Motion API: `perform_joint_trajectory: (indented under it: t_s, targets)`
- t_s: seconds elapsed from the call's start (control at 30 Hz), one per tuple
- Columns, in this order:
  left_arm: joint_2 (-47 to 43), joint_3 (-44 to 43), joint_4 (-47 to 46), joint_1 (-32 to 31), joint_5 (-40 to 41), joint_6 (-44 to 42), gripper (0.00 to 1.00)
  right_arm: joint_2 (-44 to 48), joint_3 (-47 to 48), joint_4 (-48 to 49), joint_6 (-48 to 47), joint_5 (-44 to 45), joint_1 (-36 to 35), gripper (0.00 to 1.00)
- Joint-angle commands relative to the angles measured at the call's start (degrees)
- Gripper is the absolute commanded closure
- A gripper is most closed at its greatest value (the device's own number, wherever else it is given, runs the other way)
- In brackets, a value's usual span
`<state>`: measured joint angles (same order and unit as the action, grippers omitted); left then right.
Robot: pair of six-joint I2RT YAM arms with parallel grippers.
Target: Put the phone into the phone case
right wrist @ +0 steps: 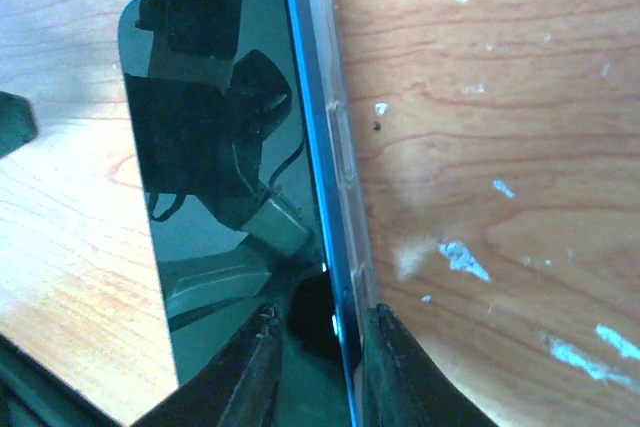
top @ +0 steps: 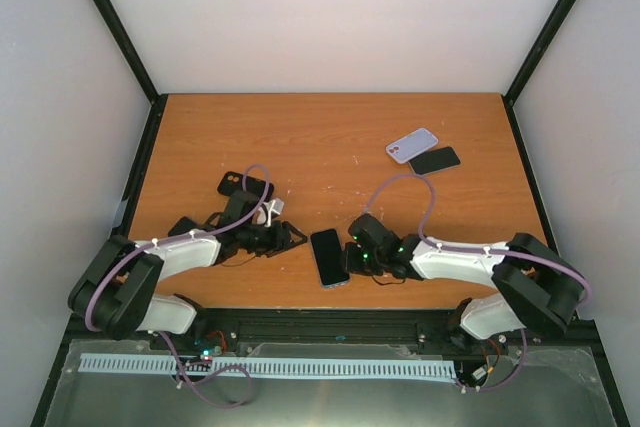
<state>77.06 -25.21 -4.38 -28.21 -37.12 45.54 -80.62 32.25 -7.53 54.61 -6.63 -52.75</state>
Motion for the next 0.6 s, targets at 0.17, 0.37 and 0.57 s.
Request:
perform_joint_trajectory:
  t_s: [0.17,0.37,0.57]
  targets:
    - [4.75,1.17,-7.80,-0.75,-2.50,2.54,0.49,3.51,0.66,1.00,1.03,-1.28,-0.34,0.73]
    - [7.88,0.45,-10.24,-1.19,-2.99,3.06,0.54,2.25,0.68,-2.36,-3.38,4.18,-0.08,0.63]
    - [10.43,-0.76,-11.60,-1.66,-2.80,3.36,0.56,0.36,-2.17,5.48,-3.37,0.77,0.10,0.39]
